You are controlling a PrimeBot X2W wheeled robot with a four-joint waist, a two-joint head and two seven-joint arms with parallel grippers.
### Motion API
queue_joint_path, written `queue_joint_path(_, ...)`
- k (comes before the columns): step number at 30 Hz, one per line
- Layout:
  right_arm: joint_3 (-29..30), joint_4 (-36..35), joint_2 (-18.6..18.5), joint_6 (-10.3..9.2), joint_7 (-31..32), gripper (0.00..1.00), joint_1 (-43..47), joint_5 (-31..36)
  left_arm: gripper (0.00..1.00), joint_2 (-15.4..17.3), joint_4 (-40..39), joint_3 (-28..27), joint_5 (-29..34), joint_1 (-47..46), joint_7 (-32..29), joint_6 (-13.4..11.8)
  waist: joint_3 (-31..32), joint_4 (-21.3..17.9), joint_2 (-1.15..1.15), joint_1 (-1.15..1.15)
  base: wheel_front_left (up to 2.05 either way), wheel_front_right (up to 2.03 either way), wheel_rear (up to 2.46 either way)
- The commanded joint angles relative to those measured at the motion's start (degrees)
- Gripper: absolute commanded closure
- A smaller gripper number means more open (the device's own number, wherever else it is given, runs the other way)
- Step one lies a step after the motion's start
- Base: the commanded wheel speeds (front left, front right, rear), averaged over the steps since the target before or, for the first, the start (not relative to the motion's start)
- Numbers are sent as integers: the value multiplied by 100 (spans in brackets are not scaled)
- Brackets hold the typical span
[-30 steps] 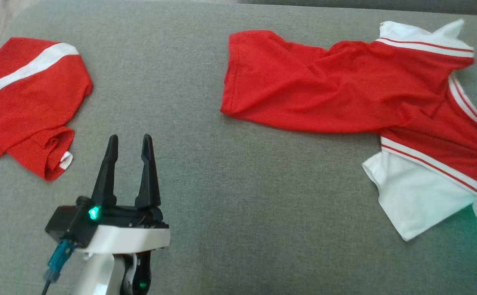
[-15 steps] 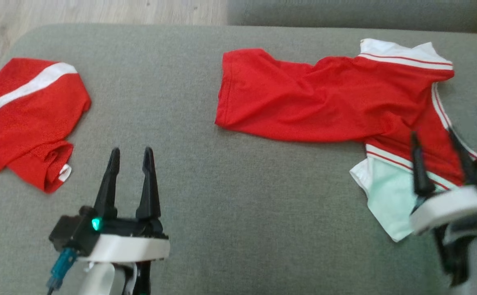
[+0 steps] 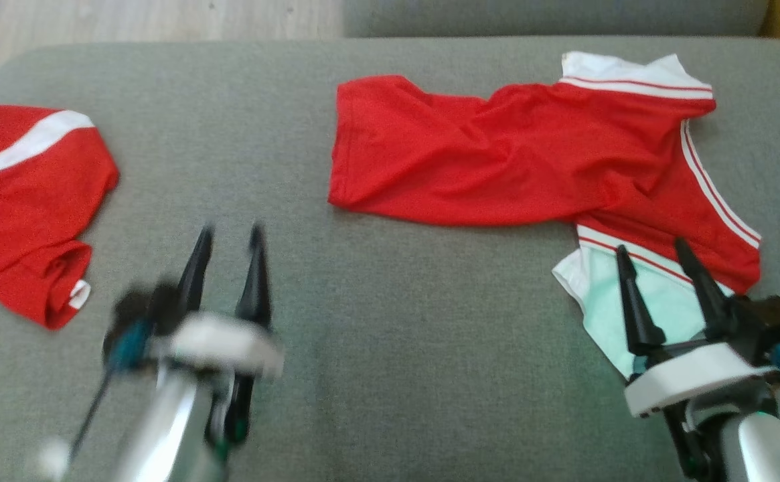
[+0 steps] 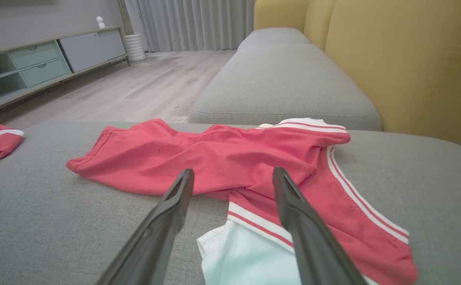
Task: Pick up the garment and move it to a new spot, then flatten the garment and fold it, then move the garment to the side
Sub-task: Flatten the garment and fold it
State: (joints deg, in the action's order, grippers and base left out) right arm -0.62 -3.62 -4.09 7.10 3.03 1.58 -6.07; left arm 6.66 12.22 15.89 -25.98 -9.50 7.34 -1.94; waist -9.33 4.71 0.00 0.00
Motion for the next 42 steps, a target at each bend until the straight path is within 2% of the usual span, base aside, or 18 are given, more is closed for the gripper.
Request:
queue_joint_path(1, -239, -239, -4, 39, 29, 0, -295, -68, 0, -35, 144, -39, 6, -949, -237, 65, -163, -86, 0, 0, 0, 0, 0)
queue_joint_path(8, -704, -254, 3, 39, 39, 0, -548, -136, 0, -203, 1738, 121, -73, -2593, -901, 97, -625, -566, 0, 0, 0, 0, 0)
queue_joint_path(16, -1011, -195, 47, 39, -72, 0, -775, -181, 0, -247, 3037, -107, -376, -3810, -1193, 89, -1066, -1055, 0, 0, 0, 0, 0)
queue_joint_path(22, -1159, -134, 66, 39, -161, 0, -886, -205, 0, -219, 3706, -214, -483, -4412, -1316, 13, -1286, -1265, 0, 0, 0, 0, 0)
queue_joint_path(33, -1367, -90, 94, 39, -220, 0, -1002, -222, 0, 32, 4757, -44, -294, -5082, -1957, -364, -1461, -1507, 0, 0, 0, 0, 0)
queue_joint_path(36, -1380, -97, 98, 39, -214, 0, -996, -221, 0, 44, 4975, 4, -295, -5162, -2135, -342, -1491, -1531, 0, 0, 0, 0, 0)
queue_joint_path(37, -1380, -100, 99, 39, -211, 0, -994, -224, 20, 41, 5028, 15, -304, -5177, -2169, -316, -1499, -1535, 0, 0, 0, 0, 0)
queue_joint_path(39, -1377, -106, 102, 39, -202, 0, -990, -229, 100, 35, 5086, 58, -302, -5206, -2172, -215, -1513, -1533, 0, 0, 0, 0, 0)
queue_joint_path(42, -1357, -127, 104, 39, -193, 0, -995, -221, 100, 48, 5021, 160, -214, -5252, -1805, -61, -1533, -1488, 0, 0, 0, 0, 0)
